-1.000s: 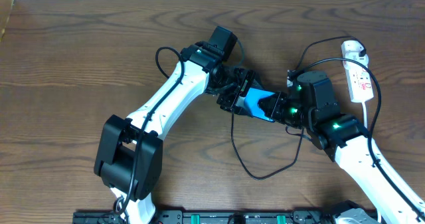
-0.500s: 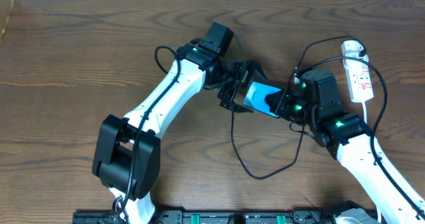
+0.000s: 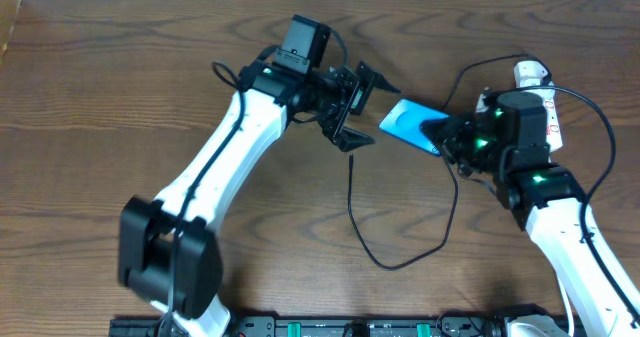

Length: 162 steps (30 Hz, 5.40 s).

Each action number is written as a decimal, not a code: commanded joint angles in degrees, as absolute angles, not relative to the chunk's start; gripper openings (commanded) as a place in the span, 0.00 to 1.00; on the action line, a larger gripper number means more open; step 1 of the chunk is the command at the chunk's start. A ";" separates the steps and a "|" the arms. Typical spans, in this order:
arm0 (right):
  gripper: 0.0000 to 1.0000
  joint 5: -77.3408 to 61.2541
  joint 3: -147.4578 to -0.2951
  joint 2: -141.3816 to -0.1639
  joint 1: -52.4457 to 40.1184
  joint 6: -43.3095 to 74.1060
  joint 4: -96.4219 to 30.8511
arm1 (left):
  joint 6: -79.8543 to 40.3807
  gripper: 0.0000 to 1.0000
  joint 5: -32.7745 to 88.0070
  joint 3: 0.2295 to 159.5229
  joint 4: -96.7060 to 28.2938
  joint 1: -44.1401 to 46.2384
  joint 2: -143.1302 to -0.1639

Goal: Plug charger to phone and switch on socket

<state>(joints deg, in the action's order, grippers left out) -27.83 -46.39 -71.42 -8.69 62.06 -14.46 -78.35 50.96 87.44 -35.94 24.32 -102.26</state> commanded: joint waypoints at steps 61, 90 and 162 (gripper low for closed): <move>0.02 -39.33 -47.13 -71.16 -14.35 117.40 16.10 | -84.40 0.78 15.53 87.72 -27.73 28.12 -92.07; 0.01 -35.90 -47.13 -71.16 -16.21 117.40 17.47 | -92.92 0.52 15.79 87.72 -27.73 28.12 -92.07; 0.99 -36.47 -47.13 -71.16 -16.05 83.35 14.39 | -75.83 0.07 38.22 87.72 -28.69 13.72 -91.72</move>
